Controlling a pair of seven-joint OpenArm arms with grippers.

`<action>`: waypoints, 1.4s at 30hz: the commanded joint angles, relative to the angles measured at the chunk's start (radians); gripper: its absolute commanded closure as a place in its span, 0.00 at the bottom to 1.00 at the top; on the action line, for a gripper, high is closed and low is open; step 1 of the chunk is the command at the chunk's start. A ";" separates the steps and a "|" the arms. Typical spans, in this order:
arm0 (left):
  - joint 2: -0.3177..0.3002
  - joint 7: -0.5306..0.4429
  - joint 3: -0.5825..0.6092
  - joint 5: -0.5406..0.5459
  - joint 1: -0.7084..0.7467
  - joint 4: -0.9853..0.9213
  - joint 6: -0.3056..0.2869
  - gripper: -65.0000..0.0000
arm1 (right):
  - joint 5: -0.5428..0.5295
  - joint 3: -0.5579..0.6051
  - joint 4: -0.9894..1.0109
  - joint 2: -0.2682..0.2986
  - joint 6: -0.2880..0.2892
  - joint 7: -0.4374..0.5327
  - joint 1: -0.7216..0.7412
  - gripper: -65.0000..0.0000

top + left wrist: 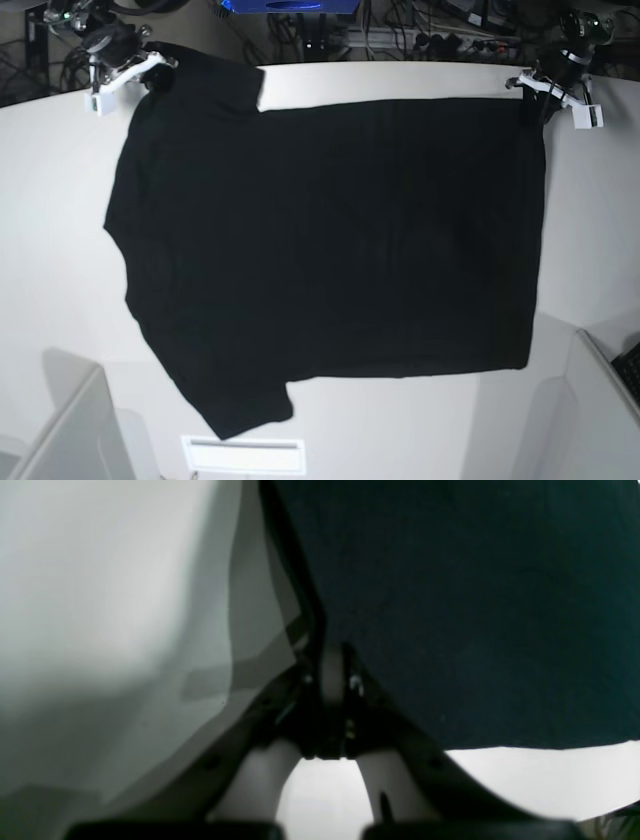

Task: Fold the T-shirt properly
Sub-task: 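Lift the pinched edge with both grippers and pull it toward the robot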

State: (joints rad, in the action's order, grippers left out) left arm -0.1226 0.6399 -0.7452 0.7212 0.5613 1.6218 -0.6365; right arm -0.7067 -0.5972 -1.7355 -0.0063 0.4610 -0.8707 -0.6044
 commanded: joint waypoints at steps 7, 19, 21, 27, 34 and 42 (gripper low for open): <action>-0.010 -0.016 0.000 0.016 0.003 0.024 -0.007 1.00 | 0.025 -0.002 -0.099 -0.001 -0.009 -0.018 -0.007 1.00; -0.005 -0.015 0.000 0.025 -0.051 0.088 0.065 1.00 | 0.025 0.000 -0.232 -0.001 -0.012 -0.028 0.056 1.00; -0.005 -0.013 0.000 0.025 -0.065 0.088 0.065 1.00 | 0.025 0.000 -0.234 0.001 -0.012 -0.028 0.076 1.00; -0.005 0.120 -0.007 0.025 -0.156 0.088 0.066 1.00 | 0.028 -0.005 -0.234 0.002 -0.014 -0.094 0.160 1.00; -0.005 0.143 -0.009 0.025 -0.225 0.088 0.068 1.00 | 0.029 -0.008 -0.234 0.002 -0.014 -0.180 0.269 1.00; -0.005 0.142 -0.009 0.025 -0.283 0.088 0.175 1.00 | 0.031 -0.008 -0.234 0.007 -0.015 -0.204 0.369 1.00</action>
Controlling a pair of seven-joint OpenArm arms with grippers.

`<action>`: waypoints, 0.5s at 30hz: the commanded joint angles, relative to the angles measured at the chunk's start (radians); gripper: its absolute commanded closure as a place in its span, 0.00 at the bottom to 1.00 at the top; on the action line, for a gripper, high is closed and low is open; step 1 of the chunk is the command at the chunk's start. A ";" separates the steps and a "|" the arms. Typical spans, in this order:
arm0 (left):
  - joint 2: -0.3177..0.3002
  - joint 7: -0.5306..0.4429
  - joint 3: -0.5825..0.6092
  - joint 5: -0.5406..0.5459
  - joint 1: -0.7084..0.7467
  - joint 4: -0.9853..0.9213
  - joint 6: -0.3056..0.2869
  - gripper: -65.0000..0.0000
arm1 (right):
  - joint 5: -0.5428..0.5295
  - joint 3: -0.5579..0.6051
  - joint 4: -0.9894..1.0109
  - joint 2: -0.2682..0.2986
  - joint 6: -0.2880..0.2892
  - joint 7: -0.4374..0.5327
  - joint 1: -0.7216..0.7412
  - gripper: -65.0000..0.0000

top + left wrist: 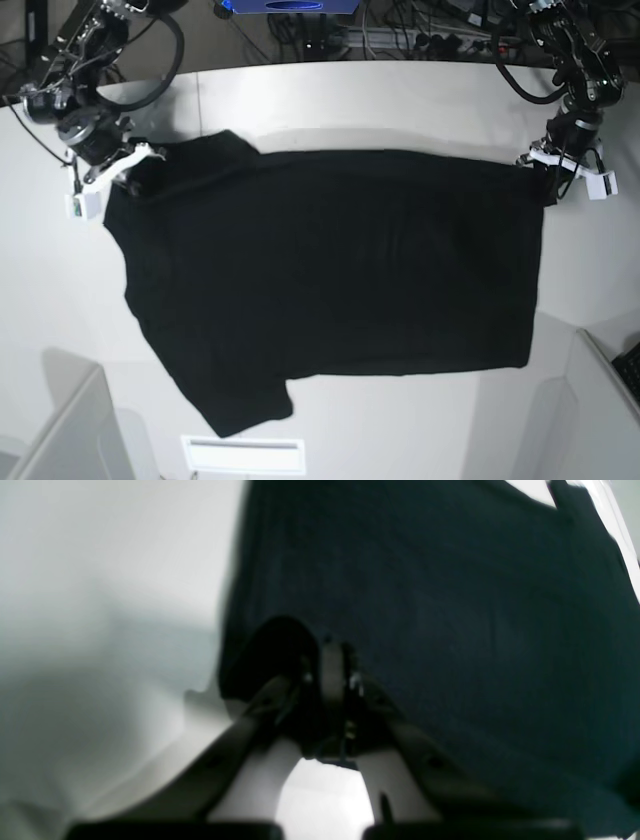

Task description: Fold the T-shirt properly

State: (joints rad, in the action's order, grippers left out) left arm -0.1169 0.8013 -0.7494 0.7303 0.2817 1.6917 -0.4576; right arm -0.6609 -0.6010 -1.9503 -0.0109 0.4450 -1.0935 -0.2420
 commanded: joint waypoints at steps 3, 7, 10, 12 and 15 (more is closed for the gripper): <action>-0.013 -0.020 -0.005 0.016 -0.019 0.018 0.003 1.00 | -0.015 -0.004 -0.019 0.012 0.001 -0.018 0.046 1.00; -0.014 -0.020 -0.005 0.016 -0.037 0.018 0.003 1.00 | -0.013 0.000 -0.014 0.012 0.001 -0.044 0.097 1.00; -0.016 -0.020 -0.005 0.016 -0.043 0.018 0.003 1.00 | -0.013 0.003 -0.013 0.013 0.001 -0.044 0.131 1.00; -0.016 -0.020 -0.005 0.016 -0.060 0.020 0.004 1.00 | -0.013 0.003 -0.010 0.013 0.001 -0.044 0.151 1.00; -0.017 -0.020 -0.005 0.016 -0.069 0.020 0.004 1.00 | -0.012 0.005 -0.008 0.018 0.001 -0.046 0.174 1.00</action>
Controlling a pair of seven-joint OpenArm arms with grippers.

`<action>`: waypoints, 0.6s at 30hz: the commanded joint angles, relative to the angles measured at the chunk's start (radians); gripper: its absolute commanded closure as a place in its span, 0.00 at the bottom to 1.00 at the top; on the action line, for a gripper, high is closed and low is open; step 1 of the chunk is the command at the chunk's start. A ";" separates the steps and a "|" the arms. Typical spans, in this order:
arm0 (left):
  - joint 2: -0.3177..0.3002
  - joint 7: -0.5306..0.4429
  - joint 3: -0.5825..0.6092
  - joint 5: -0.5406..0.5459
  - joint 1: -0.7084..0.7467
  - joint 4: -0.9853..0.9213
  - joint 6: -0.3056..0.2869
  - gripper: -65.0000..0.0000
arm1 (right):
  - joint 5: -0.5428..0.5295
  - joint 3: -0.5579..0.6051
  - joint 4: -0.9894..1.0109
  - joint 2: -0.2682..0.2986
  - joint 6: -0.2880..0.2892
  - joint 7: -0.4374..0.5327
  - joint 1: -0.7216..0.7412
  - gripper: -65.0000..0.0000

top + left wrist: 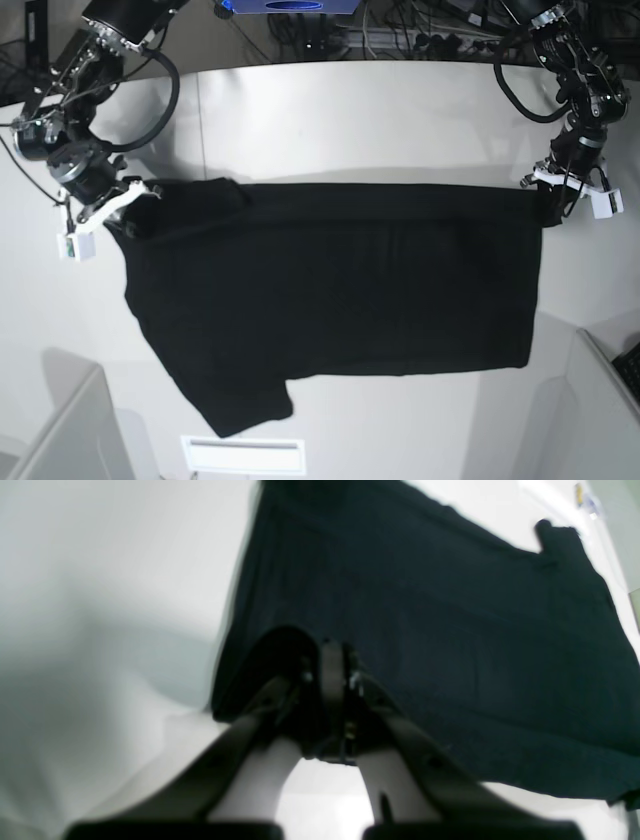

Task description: Fold the T-shirt properly

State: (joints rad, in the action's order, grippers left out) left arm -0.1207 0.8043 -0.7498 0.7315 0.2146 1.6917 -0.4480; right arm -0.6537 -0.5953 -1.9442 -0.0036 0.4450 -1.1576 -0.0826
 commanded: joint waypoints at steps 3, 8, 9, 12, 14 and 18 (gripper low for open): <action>-0.015 -0.023 -0.004 0.012 -0.025 0.017 -0.005 1.00 | -0.019 0.021 0.024 0.030 0.001 0.012 0.039 1.00; -0.015 -0.023 0.002 0.007 -0.051 0.017 0.001 1.00 | -0.019 0.070 0.102 0.060 0.001 0.020 0.074 1.00; -0.015 -0.023 0.002 0.007 -0.059 0.012 0.016 1.00 | -0.019 0.070 0.119 0.060 0.001 0.020 0.085 1.00; -0.015 -0.023 0.003 0.007 -0.070 0.008 0.061 1.00 | -0.019 0.070 0.176 0.058 0.001 0.020 0.126 1.00; -0.015 -0.023 0.005 0.007 -0.071 0.008 0.070 1.00 | -0.018 0.070 0.207 0.060 0.001 0.015 0.149 1.00; -0.015 -0.023 0.005 0.007 -0.071 0.005 0.070 1.00 | 0.002 0.097 0.286 0.066 0.001 0.015 0.215 1.00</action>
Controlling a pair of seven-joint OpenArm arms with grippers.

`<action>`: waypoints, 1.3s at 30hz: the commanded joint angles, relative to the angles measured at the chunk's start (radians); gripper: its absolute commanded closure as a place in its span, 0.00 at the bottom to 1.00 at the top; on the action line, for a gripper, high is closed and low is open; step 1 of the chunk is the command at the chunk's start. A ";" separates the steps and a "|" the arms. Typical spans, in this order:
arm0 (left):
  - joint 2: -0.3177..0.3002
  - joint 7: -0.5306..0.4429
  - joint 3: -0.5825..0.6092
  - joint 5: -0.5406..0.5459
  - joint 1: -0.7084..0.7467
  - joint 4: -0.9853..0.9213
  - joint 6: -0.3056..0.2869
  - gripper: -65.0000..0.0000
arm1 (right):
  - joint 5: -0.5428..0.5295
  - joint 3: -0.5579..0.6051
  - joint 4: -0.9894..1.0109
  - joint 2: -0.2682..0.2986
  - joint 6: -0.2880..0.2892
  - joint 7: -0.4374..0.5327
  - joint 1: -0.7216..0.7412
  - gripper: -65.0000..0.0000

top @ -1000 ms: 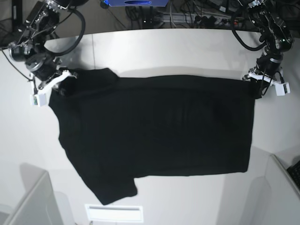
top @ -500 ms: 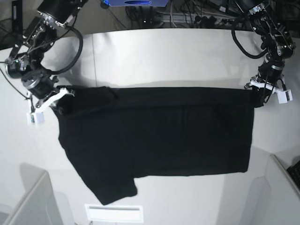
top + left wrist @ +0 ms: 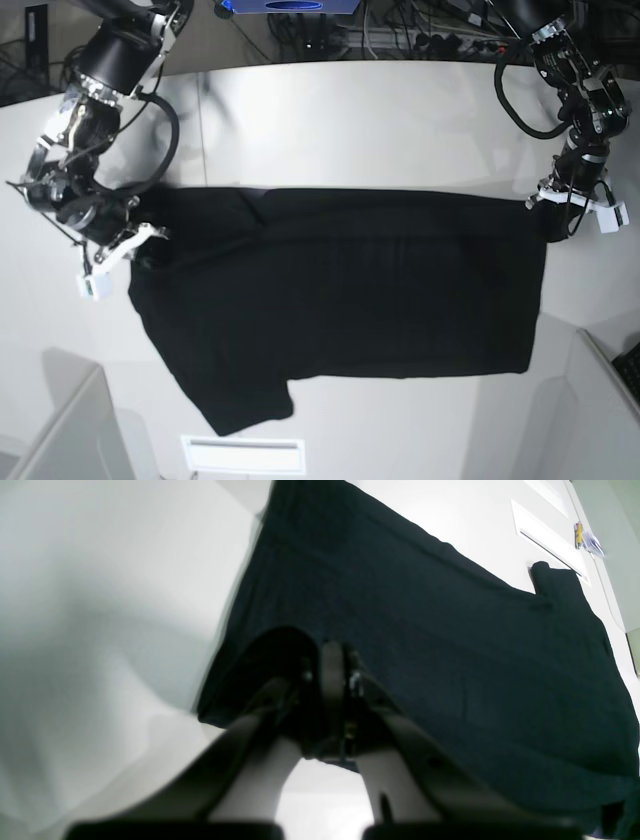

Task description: Fold the T-shirt properly

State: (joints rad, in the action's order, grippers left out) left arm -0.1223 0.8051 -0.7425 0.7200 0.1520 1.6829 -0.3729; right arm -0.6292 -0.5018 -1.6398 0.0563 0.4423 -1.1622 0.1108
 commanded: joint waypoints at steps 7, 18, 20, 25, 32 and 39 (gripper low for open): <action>-0.017 -0.023 -0.002 0.017 -0.048 -0.089 -0.005 1.00 | 0.137 0.119 0.022 -0.009 0.003 0.047 0.112 1.00; -0.038 -0.023 0.080 -0.112 -0.142 -0.169 -0.005 1.00 | 0.139 0.116 0.154 -0.005 0.003 0.087 0.148 1.00; -0.038 -0.023 0.079 -0.116 -0.151 -0.178 -0.005 1.00 | 0.141 0.116 0.168 -0.005 0.003 0.098 0.146 1.00; -0.038 -0.023 0.079 -0.118 -0.176 -0.188 -0.005 1.00 | 0.202 0.116 0.243 -0.002 0.003 0.098 0.169 1.00; -0.038 -0.025 0.076 -0.118 -0.188 -0.254 -0.005 1.00 | 0.249 0.114 0.269 -0.008 0.003 0.100 0.178 0.94; -0.038 -0.023 0.082 -0.118 -0.236 -0.257 -0.005 0.93 | 0.251 0.099 0.261 0.033 0.003 0.175 0.168 0.60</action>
State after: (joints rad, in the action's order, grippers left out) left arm -0.1467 0.7998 -0.6590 0.5854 -0.0753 1.4078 -0.3698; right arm -0.3626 -0.4000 -1.3560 0.0814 0.4431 -1.0092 0.2565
